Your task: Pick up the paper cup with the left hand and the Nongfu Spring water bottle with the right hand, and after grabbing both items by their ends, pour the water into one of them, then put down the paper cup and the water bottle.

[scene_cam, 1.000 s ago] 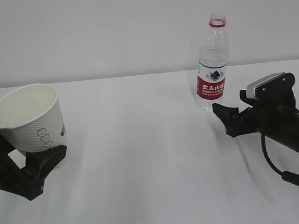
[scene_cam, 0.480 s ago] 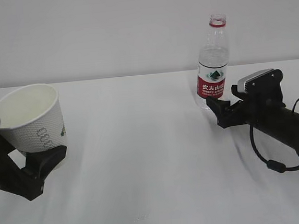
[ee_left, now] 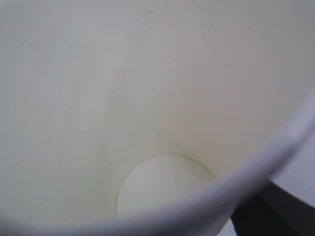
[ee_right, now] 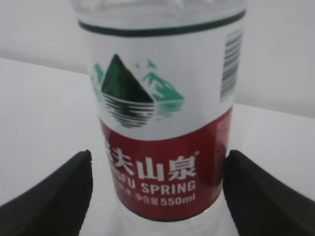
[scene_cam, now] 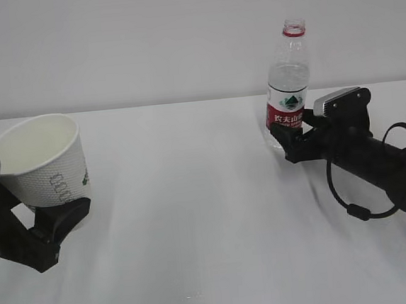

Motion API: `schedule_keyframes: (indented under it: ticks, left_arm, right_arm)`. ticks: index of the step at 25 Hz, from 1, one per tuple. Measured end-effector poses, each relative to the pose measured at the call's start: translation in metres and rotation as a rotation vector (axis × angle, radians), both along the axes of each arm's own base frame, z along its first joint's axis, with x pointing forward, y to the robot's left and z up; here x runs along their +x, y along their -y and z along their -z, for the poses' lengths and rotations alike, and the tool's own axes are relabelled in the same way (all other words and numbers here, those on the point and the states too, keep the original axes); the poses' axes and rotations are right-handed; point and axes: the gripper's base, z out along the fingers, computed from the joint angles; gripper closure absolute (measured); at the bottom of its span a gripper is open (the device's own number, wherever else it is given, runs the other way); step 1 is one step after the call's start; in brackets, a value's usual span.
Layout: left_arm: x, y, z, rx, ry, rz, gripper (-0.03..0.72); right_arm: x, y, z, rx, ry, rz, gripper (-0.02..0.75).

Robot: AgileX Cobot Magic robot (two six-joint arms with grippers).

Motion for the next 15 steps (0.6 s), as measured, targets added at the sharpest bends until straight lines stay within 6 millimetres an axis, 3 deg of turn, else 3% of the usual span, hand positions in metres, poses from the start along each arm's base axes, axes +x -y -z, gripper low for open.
schedule_keyframes:
  ticks: [15]
  left_arm:
    - [0.0,0.0,0.0,0.0,-0.001,0.0,0.134]
  right_arm:
    - [0.023,-0.003,-0.009,-0.04,0.015,-0.021,0.127]
